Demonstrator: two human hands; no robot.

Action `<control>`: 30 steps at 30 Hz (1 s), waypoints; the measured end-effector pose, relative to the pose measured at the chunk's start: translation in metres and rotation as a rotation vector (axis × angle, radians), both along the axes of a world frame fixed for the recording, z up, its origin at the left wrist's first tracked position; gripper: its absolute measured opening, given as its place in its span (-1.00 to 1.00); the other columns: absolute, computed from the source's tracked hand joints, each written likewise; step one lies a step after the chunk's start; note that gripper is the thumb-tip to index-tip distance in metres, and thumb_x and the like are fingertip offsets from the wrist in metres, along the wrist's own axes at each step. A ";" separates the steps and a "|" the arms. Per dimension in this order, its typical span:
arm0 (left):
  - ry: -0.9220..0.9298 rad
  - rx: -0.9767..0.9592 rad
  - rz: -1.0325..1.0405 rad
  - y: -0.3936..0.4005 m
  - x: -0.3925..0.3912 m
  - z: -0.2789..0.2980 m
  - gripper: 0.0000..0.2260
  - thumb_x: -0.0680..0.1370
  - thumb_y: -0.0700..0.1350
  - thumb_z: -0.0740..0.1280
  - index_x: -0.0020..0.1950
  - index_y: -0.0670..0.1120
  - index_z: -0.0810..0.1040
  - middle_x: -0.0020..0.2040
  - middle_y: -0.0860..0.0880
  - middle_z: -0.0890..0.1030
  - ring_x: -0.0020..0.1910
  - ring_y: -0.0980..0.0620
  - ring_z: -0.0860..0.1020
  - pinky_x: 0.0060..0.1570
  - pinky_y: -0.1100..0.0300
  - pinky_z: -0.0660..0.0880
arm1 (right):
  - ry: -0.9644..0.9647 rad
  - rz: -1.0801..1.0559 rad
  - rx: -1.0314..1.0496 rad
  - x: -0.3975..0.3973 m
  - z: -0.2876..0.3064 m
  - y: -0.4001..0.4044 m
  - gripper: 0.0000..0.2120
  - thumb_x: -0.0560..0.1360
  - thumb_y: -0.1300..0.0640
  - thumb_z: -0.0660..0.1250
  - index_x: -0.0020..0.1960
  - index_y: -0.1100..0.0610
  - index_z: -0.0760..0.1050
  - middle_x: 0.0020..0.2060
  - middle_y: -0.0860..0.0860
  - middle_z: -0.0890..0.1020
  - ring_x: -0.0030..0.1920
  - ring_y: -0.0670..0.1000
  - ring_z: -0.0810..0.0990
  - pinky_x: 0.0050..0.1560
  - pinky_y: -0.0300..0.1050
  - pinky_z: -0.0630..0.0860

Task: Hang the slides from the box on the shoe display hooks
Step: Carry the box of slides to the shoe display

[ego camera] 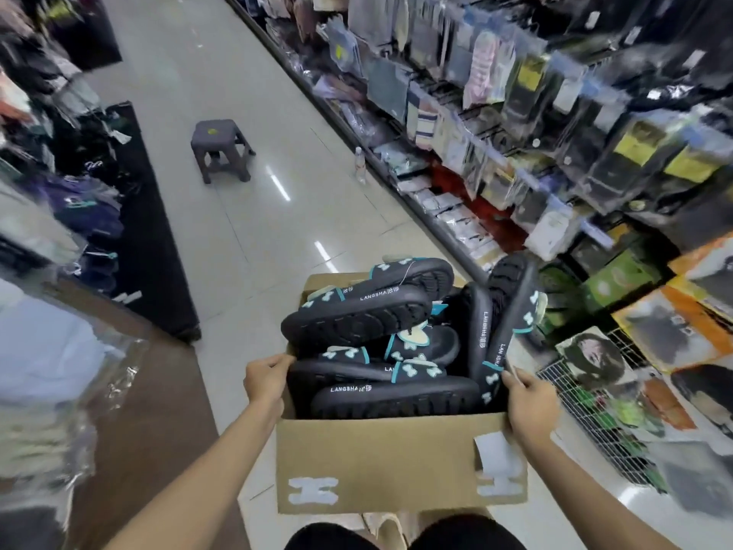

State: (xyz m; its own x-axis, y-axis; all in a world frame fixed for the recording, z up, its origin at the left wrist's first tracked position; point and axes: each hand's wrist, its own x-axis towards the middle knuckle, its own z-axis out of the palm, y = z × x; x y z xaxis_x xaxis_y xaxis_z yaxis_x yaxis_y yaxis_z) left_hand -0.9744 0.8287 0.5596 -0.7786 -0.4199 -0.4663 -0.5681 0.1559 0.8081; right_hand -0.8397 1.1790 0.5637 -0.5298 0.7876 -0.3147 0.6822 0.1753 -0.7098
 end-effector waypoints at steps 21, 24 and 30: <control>-0.076 0.079 0.389 -0.019 -0.355 -0.014 -0.81 0.22 0.07 0.55 -0.27 0.01 0.72 -0.24 0.00 0.69 -0.20 -0.03 0.59 -0.06 -0.02 0.56 | 0.032 0.430 -0.021 -0.517 0.021 0.019 -0.86 0.52 0.17 0.36 -0.11 0.10 0.71 -0.30 0.18 0.66 -0.17 0.20 0.58 -0.20 -0.06 0.34; -0.086 0.058 0.422 -0.020 -0.406 0.001 -0.86 0.31 0.00 0.55 -0.35 -0.04 0.68 -0.36 0.04 0.61 -0.26 -0.02 0.52 -0.18 0.06 0.48 | 0.007 0.465 -0.020 -0.583 0.015 0.006 -0.86 0.52 0.17 0.36 -0.12 0.11 0.71 -0.36 0.12 0.62 -0.16 0.21 0.61 -0.21 -0.07 0.34; -0.072 0.030 0.453 -0.041 -0.519 0.017 -0.90 0.43 -0.10 0.51 -0.27 -0.05 0.65 -0.36 0.01 0.58 -0.28 -0.01 0.50 -0.20 0.15 0.42 | -0.015 0.470 -0.021 -0.704 0.010 -0.033 -0.85 0.53 0.15 0.36 -0.09 0.08 0.71 -0.37 0.12 0.62 -0.18 0.19 0.60 -0.19 -0.07 0.39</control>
